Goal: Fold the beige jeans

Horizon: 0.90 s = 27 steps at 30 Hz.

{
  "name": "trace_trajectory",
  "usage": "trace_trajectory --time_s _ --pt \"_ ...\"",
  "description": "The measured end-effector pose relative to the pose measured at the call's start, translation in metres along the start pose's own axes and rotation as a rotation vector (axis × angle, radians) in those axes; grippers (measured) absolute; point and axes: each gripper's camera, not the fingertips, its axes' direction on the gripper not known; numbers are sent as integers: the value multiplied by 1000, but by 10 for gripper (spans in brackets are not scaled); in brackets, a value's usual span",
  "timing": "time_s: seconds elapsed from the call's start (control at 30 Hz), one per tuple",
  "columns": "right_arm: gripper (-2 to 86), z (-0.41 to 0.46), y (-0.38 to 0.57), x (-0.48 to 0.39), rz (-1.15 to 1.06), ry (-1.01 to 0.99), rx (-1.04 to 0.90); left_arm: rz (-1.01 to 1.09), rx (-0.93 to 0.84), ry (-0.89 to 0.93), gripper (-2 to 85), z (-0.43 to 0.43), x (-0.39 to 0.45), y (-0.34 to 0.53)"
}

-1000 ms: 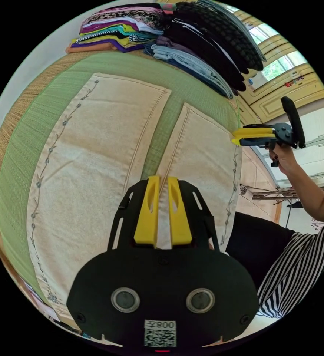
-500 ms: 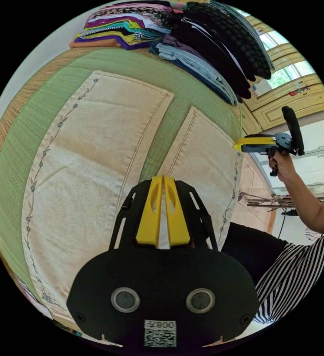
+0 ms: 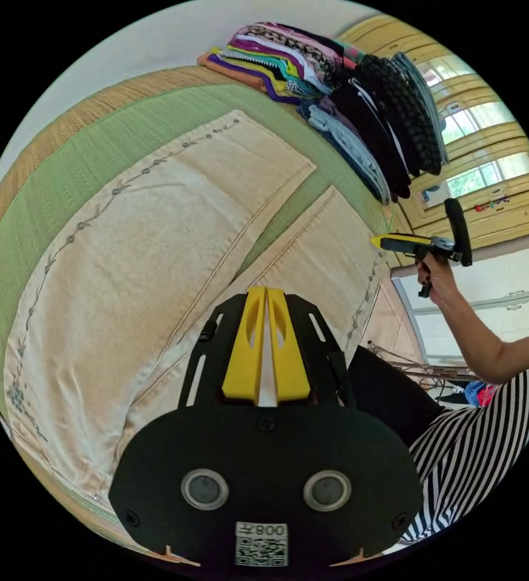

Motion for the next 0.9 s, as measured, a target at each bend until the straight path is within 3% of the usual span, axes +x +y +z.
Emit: trace_trajectory --time_s 0.17,0.4,0.6,0.9 --pt "1 -4 -13 -42 -114 -90 11 -181 57 2 2 -50 -35 82" --pt "2 31 -18 -147 -418 -161 -131 -518 3 -126 2 -96 -90 212" --pt "2 51 -18 -204 -576 -45 -198 -537 48 -52 2 -125 -113 259" --pt "2 37 -51 -259 -579 -163 -198 -597 289 -112 2 -221 -151 317"
